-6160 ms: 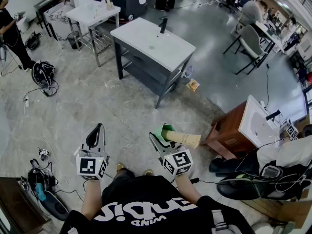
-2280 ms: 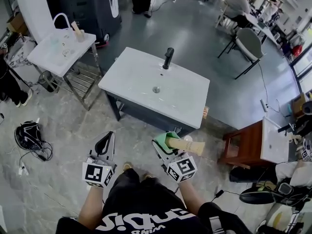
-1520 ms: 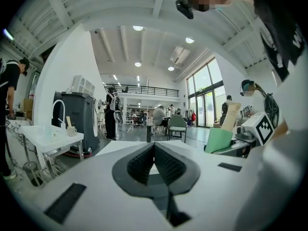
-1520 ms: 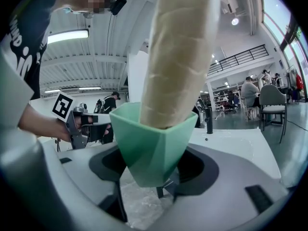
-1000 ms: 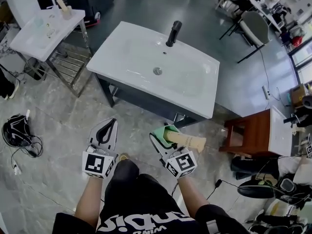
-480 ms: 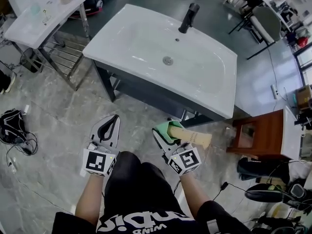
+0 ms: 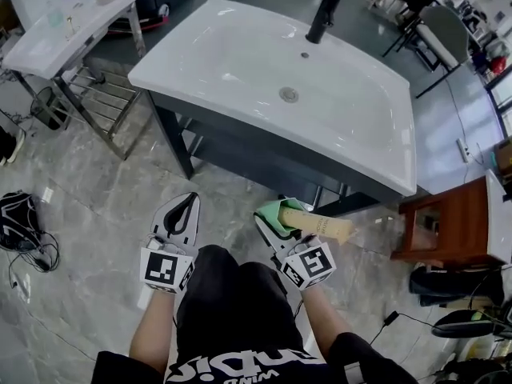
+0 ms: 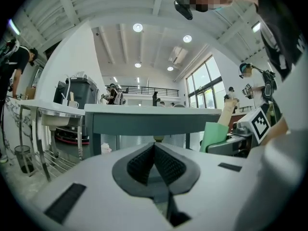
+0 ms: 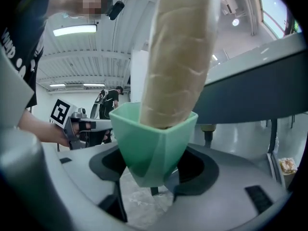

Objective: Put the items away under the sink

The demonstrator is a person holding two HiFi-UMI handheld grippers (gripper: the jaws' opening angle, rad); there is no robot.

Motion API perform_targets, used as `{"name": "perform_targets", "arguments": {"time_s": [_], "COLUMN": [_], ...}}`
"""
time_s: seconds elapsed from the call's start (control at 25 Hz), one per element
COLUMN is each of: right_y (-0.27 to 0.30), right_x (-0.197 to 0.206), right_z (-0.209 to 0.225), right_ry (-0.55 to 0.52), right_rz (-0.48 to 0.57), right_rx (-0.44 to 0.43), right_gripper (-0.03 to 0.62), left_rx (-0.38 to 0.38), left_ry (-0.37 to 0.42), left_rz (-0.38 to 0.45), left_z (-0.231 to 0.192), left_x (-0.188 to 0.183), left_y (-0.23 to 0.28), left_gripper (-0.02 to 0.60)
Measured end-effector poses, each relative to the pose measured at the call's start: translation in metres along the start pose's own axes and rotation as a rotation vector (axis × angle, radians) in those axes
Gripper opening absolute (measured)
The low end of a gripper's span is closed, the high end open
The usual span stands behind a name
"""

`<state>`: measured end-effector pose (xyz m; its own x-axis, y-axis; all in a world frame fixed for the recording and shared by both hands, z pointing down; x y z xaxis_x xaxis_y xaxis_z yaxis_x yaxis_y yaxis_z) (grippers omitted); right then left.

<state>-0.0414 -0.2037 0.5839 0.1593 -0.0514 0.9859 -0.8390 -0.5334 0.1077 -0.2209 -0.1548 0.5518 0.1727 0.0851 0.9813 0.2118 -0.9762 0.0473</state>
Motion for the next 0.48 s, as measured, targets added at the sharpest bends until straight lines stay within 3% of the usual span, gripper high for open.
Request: {"name": "perform_targets", "arguments": {"time_s": [0.24, 0.48], "right_y": [0.004, 0.006], "right_x": [0.051, 0.089], "right_z": [-0.004, -0.004], "right_ry": [-0.003, -0.018], "right_rz": [0.002, 0.009], "right_rx": [0.018, 0.047], "right_gripper": [0.304, 0.304], "left_rx": [0.032, 0.060], "left_ry": [-0.026, -0.030], "left_rz": [0.005, 0.030], "left_z": [-0.003, -0.014], "left_x": [0.054, 0.085], "left_y": [0.012, 0.019], "left_gripper": [0.017, 0.017]}}
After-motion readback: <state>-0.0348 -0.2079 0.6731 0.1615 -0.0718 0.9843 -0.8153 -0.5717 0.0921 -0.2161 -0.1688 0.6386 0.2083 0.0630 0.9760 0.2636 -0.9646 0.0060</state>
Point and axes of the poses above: the fingertips, and each gripper's own axes: y forward along the fingers, z to its right, x out of its underside, the point moved 3 cm from there along -y, backward along the fingers, and after that the axes turned 11 degrees about -y, right-handed, at the moved point
